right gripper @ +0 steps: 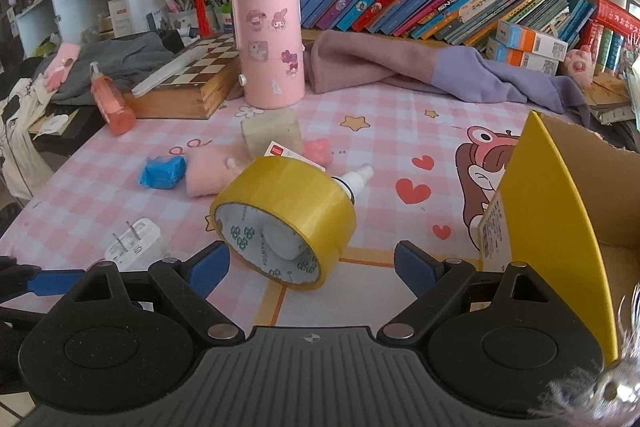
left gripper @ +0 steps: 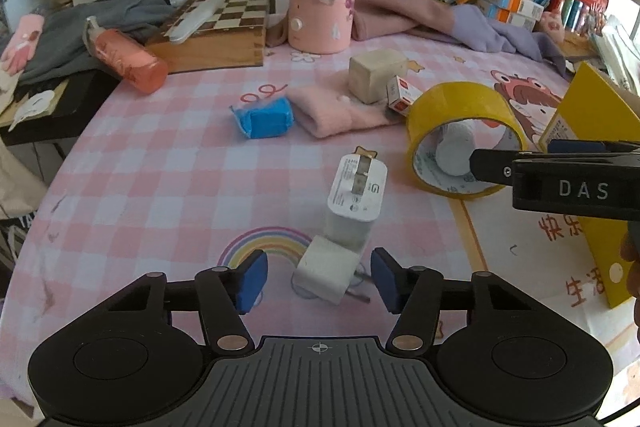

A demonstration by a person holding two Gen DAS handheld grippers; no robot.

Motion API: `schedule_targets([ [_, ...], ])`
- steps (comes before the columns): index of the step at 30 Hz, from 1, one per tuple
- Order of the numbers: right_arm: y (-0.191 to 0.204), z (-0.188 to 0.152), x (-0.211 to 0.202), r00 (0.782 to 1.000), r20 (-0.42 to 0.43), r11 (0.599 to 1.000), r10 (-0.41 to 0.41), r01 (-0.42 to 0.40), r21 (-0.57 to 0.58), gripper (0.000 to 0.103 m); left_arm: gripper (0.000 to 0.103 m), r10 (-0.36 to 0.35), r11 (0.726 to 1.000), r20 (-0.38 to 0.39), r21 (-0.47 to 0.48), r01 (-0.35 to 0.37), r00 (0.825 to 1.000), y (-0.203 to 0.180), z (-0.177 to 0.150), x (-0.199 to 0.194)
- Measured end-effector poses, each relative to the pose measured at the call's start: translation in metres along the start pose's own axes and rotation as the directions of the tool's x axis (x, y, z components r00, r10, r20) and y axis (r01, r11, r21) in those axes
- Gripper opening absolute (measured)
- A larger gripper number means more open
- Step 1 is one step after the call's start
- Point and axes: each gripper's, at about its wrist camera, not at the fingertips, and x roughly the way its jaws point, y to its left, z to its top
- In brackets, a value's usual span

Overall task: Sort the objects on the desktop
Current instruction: 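Grasp the white charger with the left tool while the right tool grasps the yellow tape roll, then lift the charger and tape roll and carry both toward the yellow box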

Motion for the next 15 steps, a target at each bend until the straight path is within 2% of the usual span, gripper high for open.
schedule_targets([
  [5,-0.003,0.006,0.013,1.0,-0.008,1.0,-0.009,0.01,0.013,0.089,0.043,-0.007,1.0,-0.023,0.014,0.008,1.0,-0.003,0.002,0.01],
  [10,-0.005,0.011,0.026,1.0,-0.013,1.0,-0.008,0.008,0.023,0.086,0.036,-0.002,1.0,-0.016,0.003,0.002,1.0,-0.003,0.0,0.008],
  [11,-0.006,0.011,0.027,1.0,-0.012,1.0,-0.002,0.002,0.024,0.082,0.036,-0.002,1.0,-0.017,-0.004,0.002,1.0,-0.001,-0.001,0.007],
  [12,-0.006,0.012,0.027,1.0,-0.013,1.0,0.003,-0.002,0.026,0.07,0.036,0.0,1.0,-0.018,-0.01,0.0,1.0,-0.001,-0.001,0.007],
  [13,-0.007,0.012,0.028,1.0,-0.017,1.0,0.011,-0.01,0.029,0.053,0.036,0.004,1.0,-0.019,-0.019,-0.004,1.0,0.001,-0.001,0.006],
  [15,-0.009,0.013,0.027,0.999,-0.023,0.999,0.023,-0.022,0.042,0.04,0.036,0.009,0.999,-0.018,-0.039,-0.01,1.0,0.004,-0.003,0.002],
])
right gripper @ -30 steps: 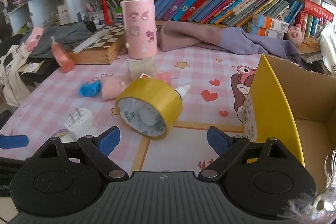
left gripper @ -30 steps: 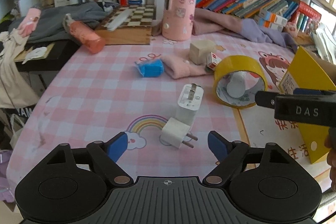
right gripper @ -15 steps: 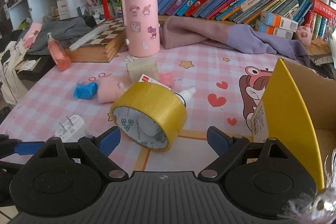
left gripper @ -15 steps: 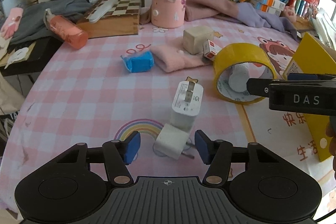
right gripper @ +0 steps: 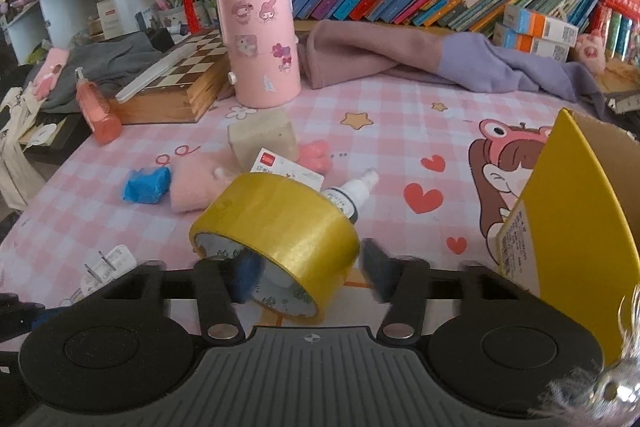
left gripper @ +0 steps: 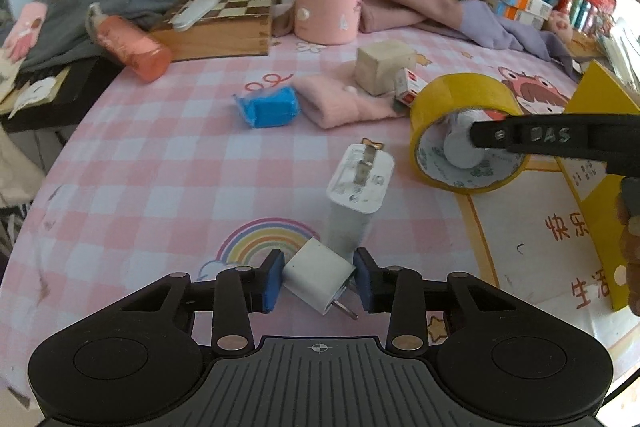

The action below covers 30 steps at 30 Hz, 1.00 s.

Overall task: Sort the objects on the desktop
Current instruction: 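Lift the charger and tape roll and carry both toward the yellow box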

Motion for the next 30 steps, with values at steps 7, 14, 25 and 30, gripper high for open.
schedule_targets([
  [7,-0.01,0.002,-0.015,0.997,-0.015,0.995,0.076,-0.075,0.073,0.014,0.036,0.009,0.999,0.044,-0.045,-0.007,0.999,0.009,-0.003,-0.019],
  [14,-0.004,-0.011,-0.033,0.997,-0.009,0.994,0.074,-0.073,0.077,0.007,0.036,-0.003,0.999,0.088,-0.045,0.007,0.996,0.011,-0.005,-0.035],
  [25,0.004,-0.025,-0.065,0.998,0.022,0.997,0.051,-0.052,0.054,0.007,0.036,-0.04,0.998,0.156,-0.033,0.046,0.987,0.01,-0.011,-0.065],
  [30,0.006,-0.033,-0.08,0.999,0.025,0.998,0.045,-0.047,0.045,0.007,0.036,-0.061,0.997,0.18,-0.032,0.068,0.982,0.009,-0.015,-0.08],
])
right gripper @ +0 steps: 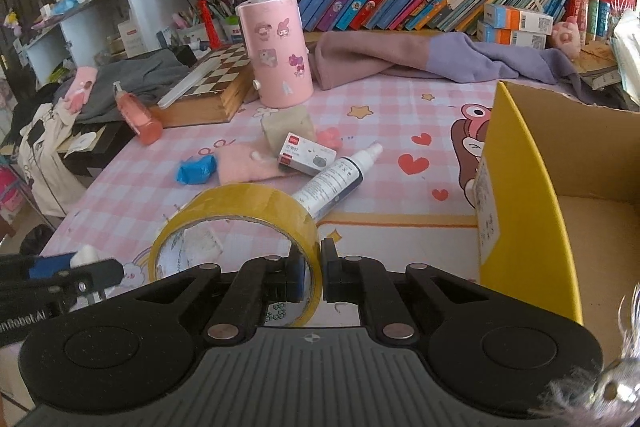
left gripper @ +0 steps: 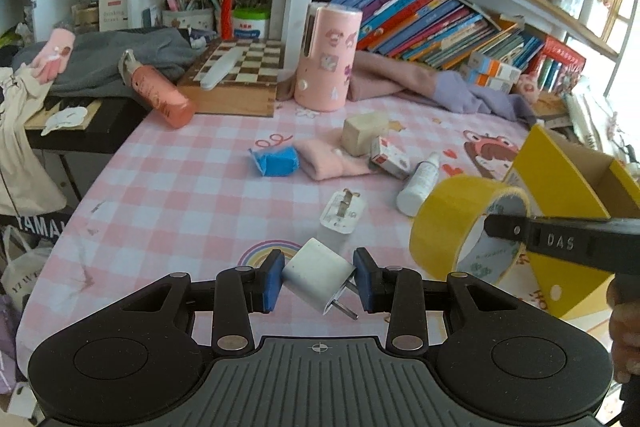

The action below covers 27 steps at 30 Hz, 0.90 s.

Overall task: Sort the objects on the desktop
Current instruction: 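Lift the charger and tape roll and carry both toward the yellow box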

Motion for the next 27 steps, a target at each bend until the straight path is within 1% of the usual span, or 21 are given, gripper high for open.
schedule_targets([
  [5,0.003,-0.007,-0.016,1.0,0.012,1.0,0.0,0.0,-0.007,0.007,0.036,-0.025,1.0,0.014,-0.01,0.025,1.0,-0.001,-0.002,-0.018],
  [13,0.006,-0.019,-0.042,0.999,0.043,1.0,0.005,-0.005,-0.007,0.007,0.036,-0.049,0.999,0.029,0.005,0.049,0.998,-0.004,-0.008,-0.038],
  [19,0.012,-0.031,-0.059,0.999,0.045,1.0,0.01,-0.01,-0.002,0.007,0.036,-0.082,0.996,0.048,0.026,0.081,0.995,-0.008,-0.016,-0.058],
  [27,0.018,-0.054,-0.086,0.999,0.035,0.999,0.008,-0.009,0.033,0.007,0.036,-0.111,0.994,0.061,0.026,0.11,0.992,-0.009,-0.033,-0.086],
])
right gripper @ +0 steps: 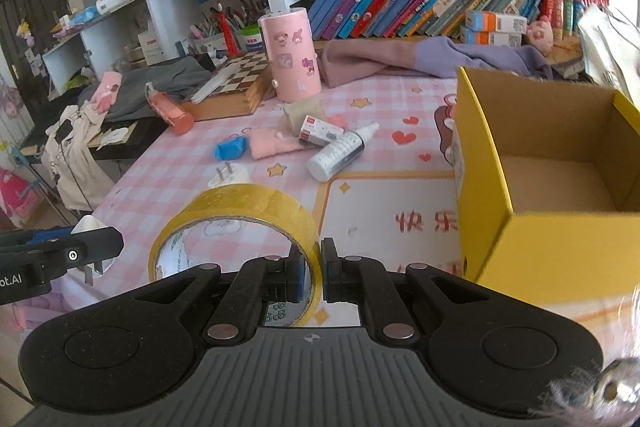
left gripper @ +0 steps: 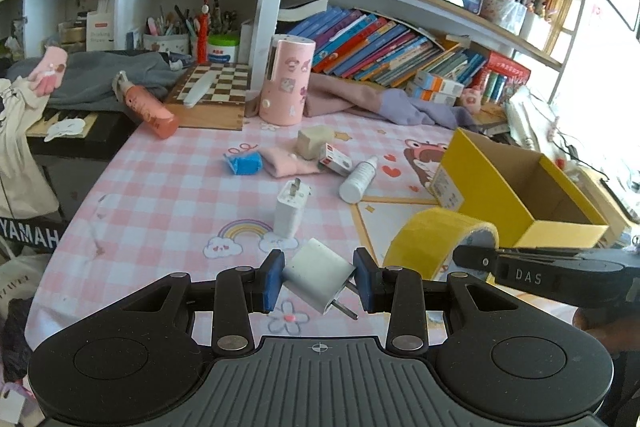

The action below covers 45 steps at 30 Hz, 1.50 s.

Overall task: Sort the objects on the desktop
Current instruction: 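Lift the charger and tape roll and carry both toward the yellow box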

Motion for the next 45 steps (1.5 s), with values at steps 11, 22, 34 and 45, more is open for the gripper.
schedule_targets([
  [11,0.015,-0.048,-0.048,0.999,0.009,0.998,-0.04,0.04,0.046,0.007,0.036,-0.056,0.998,0.006,0.0,0.056,0.998,-0.005,-0.031,-0.048],
  [22,0.012,-0.084,-0.086,0.993,0.003,0.985,-0.117,0.115,0.13,0.007,0.036,-0.132,0.99,-0.025,0.041,0.133,0.991,-0.019,-0.049,-0.065],
  [34,-0.01,-0.108,-0.124,0.97,0.007,0.949,-0.241,0.235,0.209,0.007,0.036,-0.275,0.953,-0.065,0.114,0.281,0.959,-0.056,-0.054,-0.055],
  [45,-0.038,-0.124,-0.151,0.941,0.006,0.903,-0.337,0.322,0.286,0.007,0.036,-0.361,0.904,-0.116,0.2,0.378,0.925,-0.099,-0.054,-0.04],
])
